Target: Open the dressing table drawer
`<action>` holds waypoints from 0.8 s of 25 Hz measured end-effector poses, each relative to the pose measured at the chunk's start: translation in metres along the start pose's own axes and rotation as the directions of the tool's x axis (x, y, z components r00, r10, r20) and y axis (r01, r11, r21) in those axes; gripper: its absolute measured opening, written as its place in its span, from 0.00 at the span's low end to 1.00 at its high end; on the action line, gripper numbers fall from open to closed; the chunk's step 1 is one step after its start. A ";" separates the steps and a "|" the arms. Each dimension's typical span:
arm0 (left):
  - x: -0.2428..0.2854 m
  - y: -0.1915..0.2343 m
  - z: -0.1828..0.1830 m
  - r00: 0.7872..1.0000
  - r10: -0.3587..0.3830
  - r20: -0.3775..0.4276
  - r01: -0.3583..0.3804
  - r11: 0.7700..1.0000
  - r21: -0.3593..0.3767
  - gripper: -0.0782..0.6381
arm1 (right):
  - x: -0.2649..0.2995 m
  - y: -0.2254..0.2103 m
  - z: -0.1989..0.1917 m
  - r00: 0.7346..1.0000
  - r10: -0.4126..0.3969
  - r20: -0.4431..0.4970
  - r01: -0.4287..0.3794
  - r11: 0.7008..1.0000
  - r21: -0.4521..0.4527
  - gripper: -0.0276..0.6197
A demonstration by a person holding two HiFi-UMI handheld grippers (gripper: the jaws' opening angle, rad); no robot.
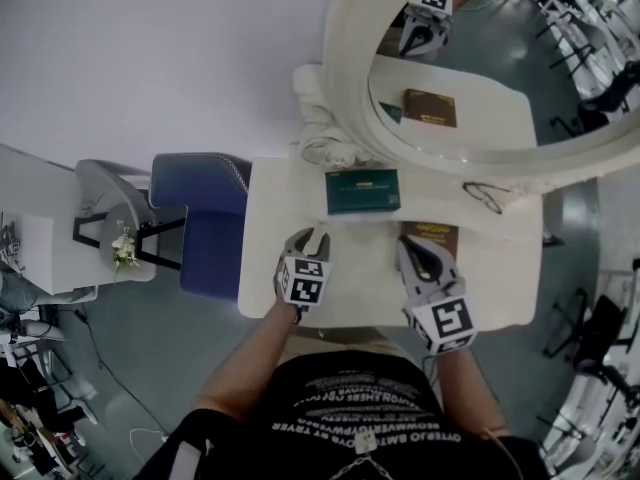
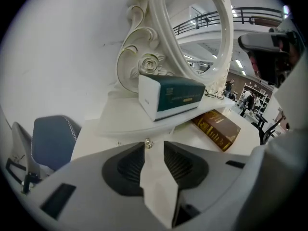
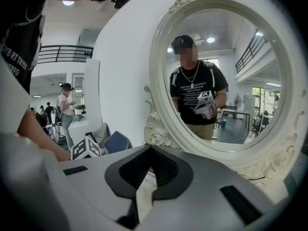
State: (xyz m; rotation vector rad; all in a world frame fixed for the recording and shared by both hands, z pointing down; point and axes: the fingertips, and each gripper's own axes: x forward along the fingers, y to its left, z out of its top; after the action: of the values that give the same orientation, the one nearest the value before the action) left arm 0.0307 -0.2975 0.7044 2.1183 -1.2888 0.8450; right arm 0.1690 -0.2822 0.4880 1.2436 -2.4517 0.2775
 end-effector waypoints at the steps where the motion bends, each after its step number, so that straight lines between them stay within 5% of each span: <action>1: 0.002 0.000 -0.001 1.000 -0.002 -0.009 0.002 1.000 0.001 0.27 | 0.000 0.000 0.000 1.000 0.000 0.002 0.000 1.000 0.001 0.05; 20: 0.054 0.010 -0.009 0.996 0.042 -0.078 -0.045 0.998 -0.032 0.34 | -0.012 -0.005 -0.019 0.999 -0.024 -0.033 0.024 1.000 0.010 0.05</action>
State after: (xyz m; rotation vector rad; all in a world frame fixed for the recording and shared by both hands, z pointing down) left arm 0.0387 -0.3274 0.7511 2.0176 -1.3045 0.9079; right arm 0.1842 -0.2705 0.5000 1.2621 -2.4093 0.3020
